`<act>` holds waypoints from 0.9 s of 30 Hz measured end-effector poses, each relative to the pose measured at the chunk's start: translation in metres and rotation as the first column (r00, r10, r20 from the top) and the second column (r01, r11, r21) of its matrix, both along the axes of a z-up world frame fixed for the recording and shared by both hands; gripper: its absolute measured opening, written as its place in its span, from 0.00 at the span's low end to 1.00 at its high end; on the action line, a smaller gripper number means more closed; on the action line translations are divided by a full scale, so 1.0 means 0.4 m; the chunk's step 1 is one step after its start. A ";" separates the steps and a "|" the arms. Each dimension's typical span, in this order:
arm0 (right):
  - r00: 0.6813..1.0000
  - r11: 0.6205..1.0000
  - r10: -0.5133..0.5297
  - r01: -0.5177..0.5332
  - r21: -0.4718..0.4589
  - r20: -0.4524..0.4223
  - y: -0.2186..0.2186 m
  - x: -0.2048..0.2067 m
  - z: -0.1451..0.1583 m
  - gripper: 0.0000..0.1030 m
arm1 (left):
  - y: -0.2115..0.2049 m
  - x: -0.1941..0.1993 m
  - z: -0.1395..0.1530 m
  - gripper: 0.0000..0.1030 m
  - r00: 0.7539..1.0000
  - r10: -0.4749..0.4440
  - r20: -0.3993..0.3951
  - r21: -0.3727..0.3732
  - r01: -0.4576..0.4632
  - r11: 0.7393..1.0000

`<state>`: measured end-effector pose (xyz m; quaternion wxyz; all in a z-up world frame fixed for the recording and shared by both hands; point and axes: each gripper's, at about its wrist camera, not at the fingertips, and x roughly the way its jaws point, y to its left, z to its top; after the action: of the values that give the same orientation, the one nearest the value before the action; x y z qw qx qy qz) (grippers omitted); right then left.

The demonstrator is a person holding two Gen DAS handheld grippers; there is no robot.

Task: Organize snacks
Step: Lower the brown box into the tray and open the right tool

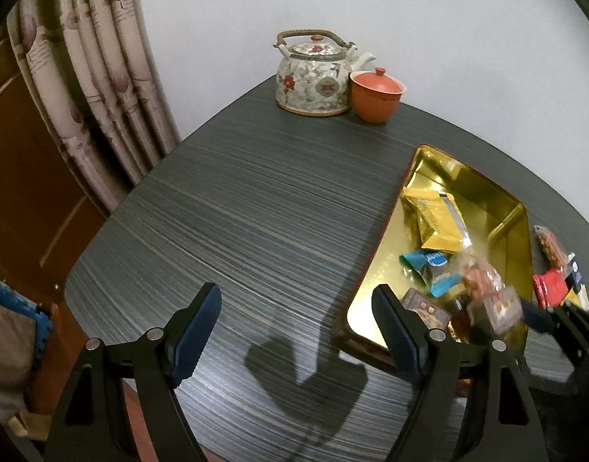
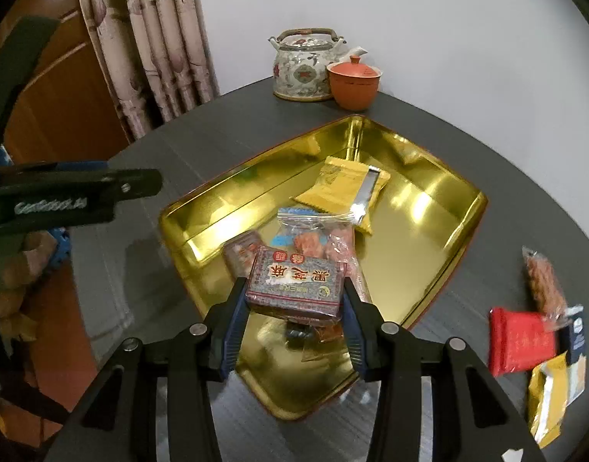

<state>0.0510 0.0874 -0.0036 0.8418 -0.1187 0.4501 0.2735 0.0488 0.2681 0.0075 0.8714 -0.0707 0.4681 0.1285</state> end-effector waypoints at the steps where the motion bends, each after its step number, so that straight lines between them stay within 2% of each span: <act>1: 1.000 1.000 -0.007 0.008 -0.024 0.018 0.001 0.009 -0.003 0.41 | -0.003 0.000 0.000 0.78 1.000 -0.003 0.000 0.000 0.003 1.000; 6: 0.998 0.997 -0.031 0.034 -0.073 0.046 0.005 0.041 -0.007 0.41 | -0.012 0.000 -0.001 0.78 1.000 -0.016 0.000 0.001 0.016 1.000; 10: 0.999 0.994 -0.049 0.051 -0.094 0.022 0.000 0.052 -0.031 0.41 | -0.018 -0.001 -0.002 0.78 1.000 -0.024 -0.004 0.000 0.024 1.000; 18: 0.998 0.996 -0.069 0.069 -0.061 0.005 -0.012 0.050 -0.033 0.43 | -0.029 -0.001 -0.005 0.78 0.999 -0.046 -0.010 0.006 0.047 0.999; 20: 0.997 0.997 -0.071 0.071 -0.038 0.003 -0.016 0.050 -0.020 0.47 | -0.033 -0.001 -0.006 0.78 0.998 -0.054 -0.012 0.008 0.054 0.998; 22: 0.997 0.997 -0.072 0.072 -0.014 0.015 -0.022 0.043 -0.001 0.57 | -0.039 0.000 -0.008 0.78 0.998 -0.063 -0.015 0.013 0.063 0.998; 24: 0.997 0.997 -0.074 0.074 0.000 0.037 -0.029 0.032 0.019 0.62 | -0.046 -0.001 -0.008 0.78 0.997 -0.071 -0.016 0.019 0.072 0.997; 27: 0.996 0.996 -0.081 0.080 0.025 0.042 -0.044 0.026 0.041 0.65 | -0.054 0.000 -0.008 0.78 0.997 -0.081 -0.018 0.028 0.082 0.996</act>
<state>0.0615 0.0697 0.0128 0.8630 -0.0963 0.4331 0.2419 0.0486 0.2465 0.0043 0.8729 -0.0381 0.4760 0.1000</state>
